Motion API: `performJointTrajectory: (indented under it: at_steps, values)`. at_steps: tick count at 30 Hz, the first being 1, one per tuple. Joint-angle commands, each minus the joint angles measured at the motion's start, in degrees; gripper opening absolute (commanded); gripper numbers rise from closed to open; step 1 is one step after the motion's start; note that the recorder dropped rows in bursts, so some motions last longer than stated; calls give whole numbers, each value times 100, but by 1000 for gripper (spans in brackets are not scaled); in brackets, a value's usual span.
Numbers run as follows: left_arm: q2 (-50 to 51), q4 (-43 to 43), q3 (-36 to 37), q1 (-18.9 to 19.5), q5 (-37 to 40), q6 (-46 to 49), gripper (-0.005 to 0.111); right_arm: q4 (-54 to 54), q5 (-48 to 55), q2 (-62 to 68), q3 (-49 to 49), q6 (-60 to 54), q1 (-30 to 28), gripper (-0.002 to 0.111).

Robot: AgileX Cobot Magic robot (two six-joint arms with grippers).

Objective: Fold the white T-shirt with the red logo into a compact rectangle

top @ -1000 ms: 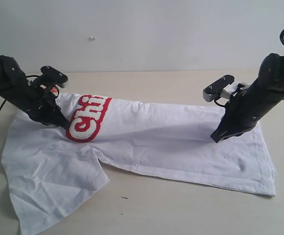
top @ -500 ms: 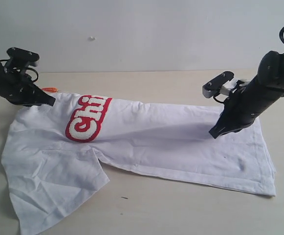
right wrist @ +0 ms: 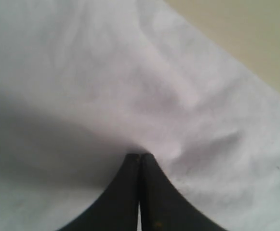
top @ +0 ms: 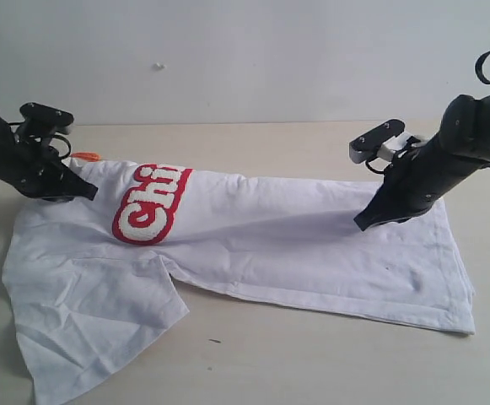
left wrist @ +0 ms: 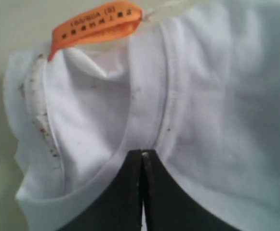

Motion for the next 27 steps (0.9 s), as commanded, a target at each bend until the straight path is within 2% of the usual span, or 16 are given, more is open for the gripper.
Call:
performJointTrajectory:
  at_steps: [1,7,12,20,23,27]
  values:
    - [-323,2,1,5,339,29,0,-13,190,40,31,101,-11,0]
    - [-300,52,145,5,1298,82,0,117,215,-520,-39,217,-11,0]
    - [-478,24,339,5,1387,17,0,788,683,-994,-214,350,-11,0]
    - [-820,57,993,-5,2048,298,0,804,1137,-947,-20,338,-11,0]
    - [-866,230,1341,-105,2090,281,0,771,1206,-916,95,338,-11,0]
    - [-866,429,1542,-432,2348,281,0,771,1234,-908,191,338,-11,0]
